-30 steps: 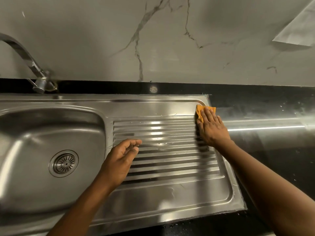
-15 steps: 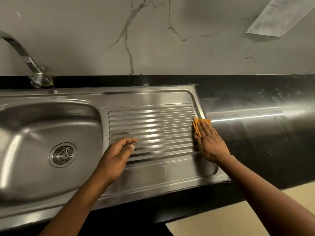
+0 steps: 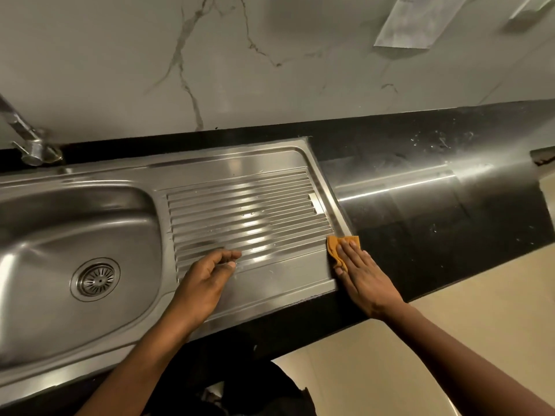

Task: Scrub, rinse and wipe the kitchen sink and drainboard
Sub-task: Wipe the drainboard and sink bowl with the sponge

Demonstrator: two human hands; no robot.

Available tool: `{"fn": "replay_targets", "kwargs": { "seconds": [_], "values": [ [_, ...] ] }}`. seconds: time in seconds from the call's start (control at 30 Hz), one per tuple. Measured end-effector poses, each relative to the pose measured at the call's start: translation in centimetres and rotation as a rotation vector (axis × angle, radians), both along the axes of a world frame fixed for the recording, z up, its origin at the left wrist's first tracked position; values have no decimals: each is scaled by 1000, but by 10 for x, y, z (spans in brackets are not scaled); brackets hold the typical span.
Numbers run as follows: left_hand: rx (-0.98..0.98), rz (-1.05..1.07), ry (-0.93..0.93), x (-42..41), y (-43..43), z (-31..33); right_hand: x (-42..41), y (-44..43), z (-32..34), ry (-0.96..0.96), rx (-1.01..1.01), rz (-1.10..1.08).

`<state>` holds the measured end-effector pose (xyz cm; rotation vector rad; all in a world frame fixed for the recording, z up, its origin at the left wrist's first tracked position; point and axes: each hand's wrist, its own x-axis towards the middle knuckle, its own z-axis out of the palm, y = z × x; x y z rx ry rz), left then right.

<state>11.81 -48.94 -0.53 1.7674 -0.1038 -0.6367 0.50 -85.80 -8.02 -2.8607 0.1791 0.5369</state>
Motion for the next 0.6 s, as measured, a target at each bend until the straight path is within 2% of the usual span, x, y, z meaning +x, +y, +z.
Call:
{"fn": "replay_targets", "kwargs": {
  "seconds": [0.3,0.6],
  "values": [
    [16,-26,-16,-13,24,5,-30,54,-5,-93,47,-229],
    [31,17,3,-34,98,14,-29,184,-9,-132,14,-196]
  ]
}}
